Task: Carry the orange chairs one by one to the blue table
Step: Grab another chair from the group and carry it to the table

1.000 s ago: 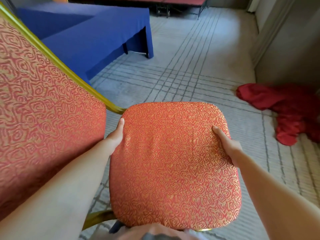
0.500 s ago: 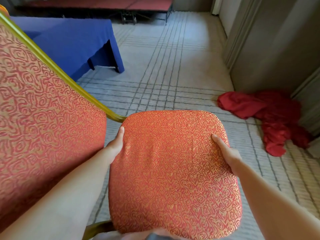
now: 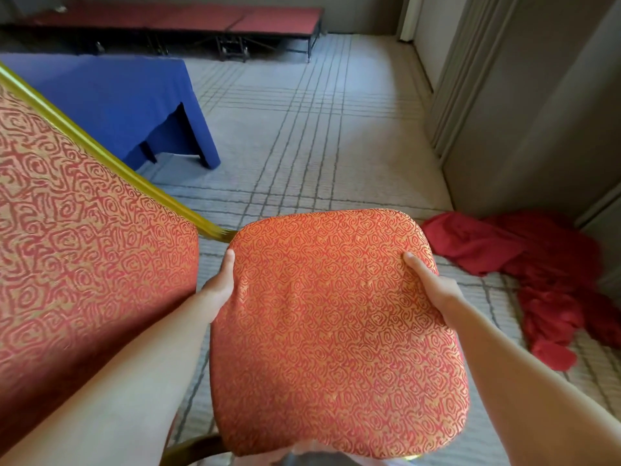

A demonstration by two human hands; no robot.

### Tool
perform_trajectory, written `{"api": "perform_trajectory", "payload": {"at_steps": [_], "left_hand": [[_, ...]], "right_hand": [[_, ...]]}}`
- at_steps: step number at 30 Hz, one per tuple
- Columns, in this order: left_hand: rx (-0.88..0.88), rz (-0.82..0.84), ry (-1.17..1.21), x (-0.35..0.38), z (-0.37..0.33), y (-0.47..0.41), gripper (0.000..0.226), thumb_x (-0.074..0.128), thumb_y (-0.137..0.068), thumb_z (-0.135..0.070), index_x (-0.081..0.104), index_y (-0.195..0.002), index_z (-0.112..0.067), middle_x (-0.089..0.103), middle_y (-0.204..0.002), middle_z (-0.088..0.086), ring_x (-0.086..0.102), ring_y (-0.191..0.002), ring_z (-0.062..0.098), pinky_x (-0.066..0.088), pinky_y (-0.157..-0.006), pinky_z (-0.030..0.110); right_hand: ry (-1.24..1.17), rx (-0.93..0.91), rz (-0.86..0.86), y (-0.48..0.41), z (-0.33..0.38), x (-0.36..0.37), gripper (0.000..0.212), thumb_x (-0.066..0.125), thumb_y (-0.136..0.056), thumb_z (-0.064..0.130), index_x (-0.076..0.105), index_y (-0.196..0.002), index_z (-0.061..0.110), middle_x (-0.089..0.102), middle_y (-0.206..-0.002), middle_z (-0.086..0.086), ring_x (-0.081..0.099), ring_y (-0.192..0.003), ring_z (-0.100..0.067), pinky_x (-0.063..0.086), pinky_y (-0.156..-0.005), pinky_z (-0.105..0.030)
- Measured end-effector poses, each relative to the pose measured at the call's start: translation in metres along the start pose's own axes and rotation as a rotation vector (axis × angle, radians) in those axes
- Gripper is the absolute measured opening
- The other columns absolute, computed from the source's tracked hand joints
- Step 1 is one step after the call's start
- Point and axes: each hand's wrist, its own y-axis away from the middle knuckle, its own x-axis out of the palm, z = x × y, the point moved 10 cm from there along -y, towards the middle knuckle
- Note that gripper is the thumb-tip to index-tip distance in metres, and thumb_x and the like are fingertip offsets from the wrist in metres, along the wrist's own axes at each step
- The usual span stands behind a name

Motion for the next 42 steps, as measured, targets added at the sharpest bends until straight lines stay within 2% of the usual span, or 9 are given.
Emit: {"api": "perform_trajectory", "payload": {"at_steps": [6,10,15,19,23,28,35,38,42], "left_hand": [[-0.037,-0.033,0.064,0.026,-0.103,-0.081,0.144,0.027,-0.02,-0.109,0.062,-0.126,-0.019,0.067,-0.118,0.017,0.064,-0.106,0.036,0.046,-0.098,0.054],[0.035,-0.119,0.13,0.028,-0.208,-0.064,0.13,0.026,-0.047,-0.104,0.055,-0.134,-0.011,0.06,-0.129,0.017,0.059,-0.115,0.034,0.044,-0.103,0.046],[0.067,-0.134,0.105,0.041,-0.288,-0.121,0.105,0.026,-0.076,-0.088,0.048,-0.14,-0.009,0.054,-0.136,0.017,0.054,-0.122,0.032,0.042,-0.105,0.04],[0.047,-0.12,0.101,0.043,-0.343,-0.193,0.117,0.025,-0.063,-0.098,0.052,-0.138,-0.012,0.057,-0.133,0.015,0.056,-0.119,0.033,0.042,-0.105,0.046],[0.06,-0.125,0.066,0.03,-0.429,-0.273,0.129,0.023,-0.051,-0.104,0.053,-0.137,-0.012,0.057,-0.134,0.014,0.056,-0.119,0.033,0.04,-0.106,0.041],[0.073,-0.054,0.051,0.026,-0.534,-0.346,0.126,0.025,-0.05,-0.102,0.056,-0.133,-0.014,0.062,-0.125,0.017,0.062,-0.11,0.034,0.047,-0.1,0.049],[0.002,-0.003,0.009,0.035,-0.628,-0.481,0.144,0.027,-0.017,-0.108,0.061,-0.125,-0.019,0.066,-0.118,0.015,0.065,-0.103,0.034,0.05,-0.095,0.052],[-0.011,0.019,0.014,0.039,-0.646,-0.633,0.132,0.037,-0.023,-0.108,0.065,-0.119,-0.022,0.068,-0.117,0.014,0.068,-0.099,0.036,0.05,-0.093,0.054],[-0.027,-0.01,0.032,0.052,-0.737,-0.704,0.126,0.033,-0.028,-0.108,0.065,-0.108,-0.017,0.069,-0.107,0.014,0.067,-0.098,0.036,0.053,-0.087,0.051]], "right_hand": [[0.053,-0.033,0.027,-0.122,0.117,0.008,0.098,0.074,-0.062,0.073,0.059,-0.127,0.001,0.065,-0.118,-0.013,0.064,-0.105,-0.03,0.05,-0.098,-0.042],[0.031,-0.009,0.048,-0.182,0.164,0.024,0.093,0.074,-0.064,0.071,0.06,-0.123,0.0,0.065,-0.111,-0.012,0.064,-0.101,-0.029,0.05,-0.096,-0.04],[-0.007,0.042,0.069,-0.271,0.201,0.054,0.137,0.071,-0.015,0.09,0.064,-0.12,0.003,0.069,-0.11,-0.012,0.067,-0.098,-0.03,0.051,-0.099,-0.045],[-0.025,0.043,0.068,-0.33,0.257,0.089,0.126,0.073,-0.03,0.082,0.059,-0.125,0.001,0.066,-0.116,-0.012,0.064,-0.103,-0.03,0.049,-0.1,-0.044],[-0.046,0.016,0.041,-0.399,0.328,0.131,0.097,0.075,-0.064,0.069,0.057,-0.128,-0.002,0.062,-0.112,-0.01,0.061,-0.101,-0.027,0.048,-0.1,-0.04],[-0.074,0.023,-0.002,-0.47,0.405,0.164,0.12,0.073,-0.041,0.082,0.057,-0.13,0.002,0.063,-0.12,-0.011,0.062,-0.107,-0.028,0.048,-0.102,-0.041],[-0.044,0.003,-0.024,-0.571,0.522,0.197,0.094,0.075,-0.067,0.068,0.055,-0.133,0.003,0.058,-0.116,-0.008,0.059,-0.115,-0.029,0.045,-0.092,-0.032],[-0.029,0.013,-0.012,-0.631,0.562,0.22,0.098,0.076,-0.064,0.069,0.055,-0.133,0.003,0.06,-0.128,-0.013,0.06,-0.114,-0.03,0.046,-0.092,-0.034],[-0.018,-0.018,0.006,-0.721,0.65,0.242,0.099,0.075,-0.062,0.071,0.056,-0.13,0.002,0.062,-0.121,-0.013,0.061,-0.104,-0.029,0.048,-0.091,-0.036]]}}
